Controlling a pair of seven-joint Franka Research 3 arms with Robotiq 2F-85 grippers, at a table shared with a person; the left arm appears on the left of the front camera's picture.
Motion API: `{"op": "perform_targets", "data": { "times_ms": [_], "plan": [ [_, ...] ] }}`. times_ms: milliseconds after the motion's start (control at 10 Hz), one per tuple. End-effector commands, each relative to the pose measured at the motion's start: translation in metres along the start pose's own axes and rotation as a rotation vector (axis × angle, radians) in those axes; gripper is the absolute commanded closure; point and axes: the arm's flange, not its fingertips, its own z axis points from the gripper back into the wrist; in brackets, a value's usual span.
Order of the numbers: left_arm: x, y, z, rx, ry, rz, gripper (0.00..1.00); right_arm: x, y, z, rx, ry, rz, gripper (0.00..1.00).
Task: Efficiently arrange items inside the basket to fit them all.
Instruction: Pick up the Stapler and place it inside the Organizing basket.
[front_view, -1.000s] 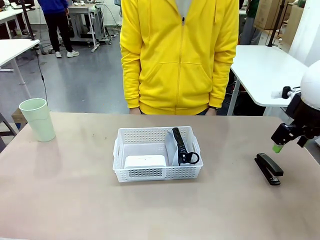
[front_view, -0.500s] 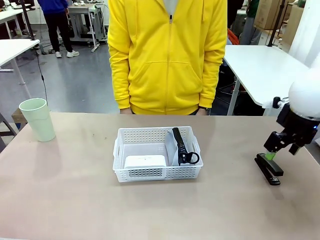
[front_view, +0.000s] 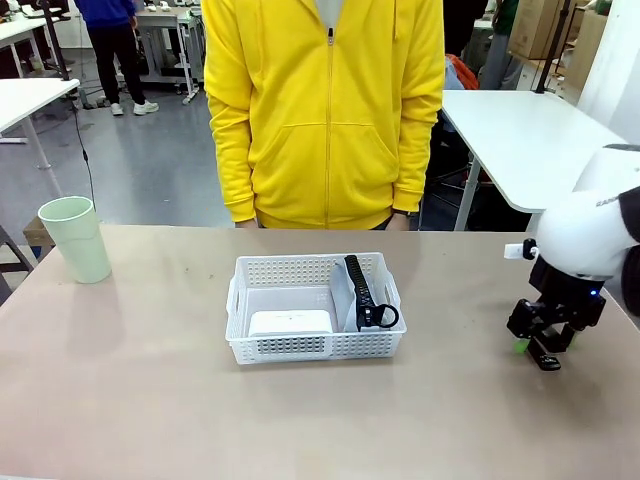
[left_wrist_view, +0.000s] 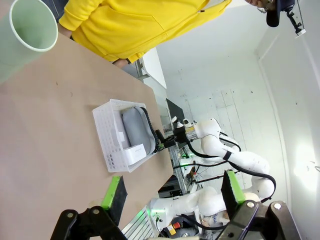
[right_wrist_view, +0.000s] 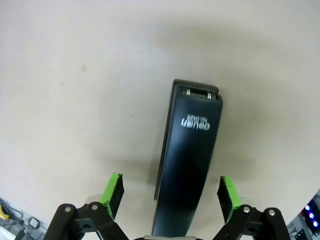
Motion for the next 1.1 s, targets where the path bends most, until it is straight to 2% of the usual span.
{"op": "perform_targets", "data": {
  "times_ms": [0, 300, 800, 900, 1000],
  "plan": [
    [0.0001, -0.0020, -0.0012, -0.026, -0.017, -0.023, 0.00, 0.0117, 0.0039, -0.0141, -0.066, -0.057, -0.090, 0.00],
    [0.0001, -0.0020, -0.0012, -0.026, -0.017, -0.023, 0.00, 0.0084, 0.0008, -0.0119, -0.100, -0.142, -0.179, 0.00],
    [0.0001, -0.0020, -0.0012, -0.026, -0.017, -0.023, 0.00, 0.0104, 0.0031, -0.0093, -0.119, -0.148, -0.198, 0.00],
    [0.0001, -0.0020, -0.0012, -0.026, -0.017, -0.023, 0.00, 0.0093, 0.0040, -0.0071, -0.127, -0.148, -0.197, 0.60],
    [0.0001, -0.0020, -0.0012, -0.026, -0.017, -0.023, 0.00, 0.0091, 0.0040, -0.0063, -0.123, -0.149, -0.196, 0.60]
  ]
}}
